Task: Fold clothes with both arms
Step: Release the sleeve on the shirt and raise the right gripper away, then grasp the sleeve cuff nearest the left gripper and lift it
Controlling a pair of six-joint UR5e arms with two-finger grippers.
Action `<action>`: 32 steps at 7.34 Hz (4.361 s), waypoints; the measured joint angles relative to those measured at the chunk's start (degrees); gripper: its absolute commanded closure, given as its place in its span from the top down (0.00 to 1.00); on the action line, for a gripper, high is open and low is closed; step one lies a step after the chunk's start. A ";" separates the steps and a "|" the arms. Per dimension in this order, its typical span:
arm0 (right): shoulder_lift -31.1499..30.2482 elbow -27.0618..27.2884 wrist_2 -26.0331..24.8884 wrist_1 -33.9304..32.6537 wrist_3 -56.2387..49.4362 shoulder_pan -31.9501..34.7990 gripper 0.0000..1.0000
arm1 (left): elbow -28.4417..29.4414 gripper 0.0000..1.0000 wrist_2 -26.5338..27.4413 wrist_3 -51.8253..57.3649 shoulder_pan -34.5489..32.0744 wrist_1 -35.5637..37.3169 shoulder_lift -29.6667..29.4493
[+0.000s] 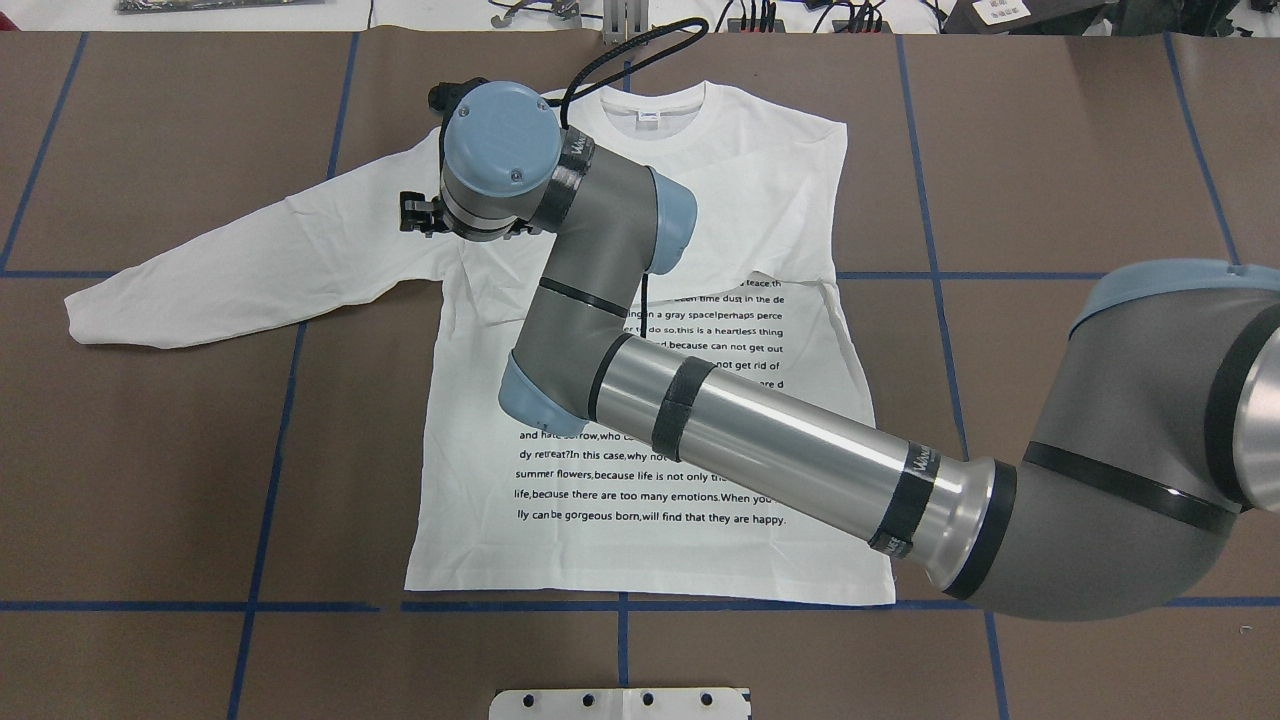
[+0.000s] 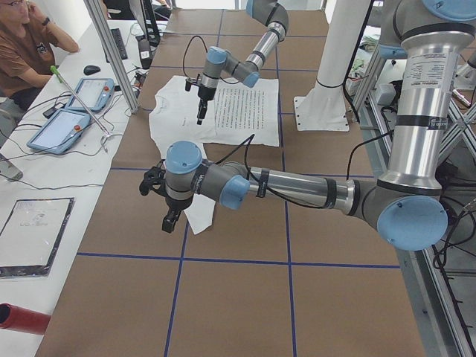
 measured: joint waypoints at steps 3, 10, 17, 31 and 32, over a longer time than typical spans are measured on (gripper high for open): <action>-12.26 21.19 9.48 -21.25 -5.47 7.13 1.00 | 0.78 0.99 3.85 -19.72 6.54 -17.63 6.44; -42.52 49.95 21.13 -36.71 -37.00 23.04 1.00 | 4.08 0.99 23.73 -60.23 28.31 -31.66 8.20; -44.23 50.50 23.08 -36.78 -38.82 24.53 1.00 | 11.20 0.68 28.46 -60.98 32.78 -34.12 4.78; -43.71 49.98 25.09 -36.70 -38.73 25.44 1.00 | 9.26 0.17 28.07 -60.71 32.90 -33.52 5.82; -43.71 49.97 25.08 -36.69 -38.74 25.46 1.00 | 9.21 0.00 28.08 -60.76 32.92 -33.49 5.82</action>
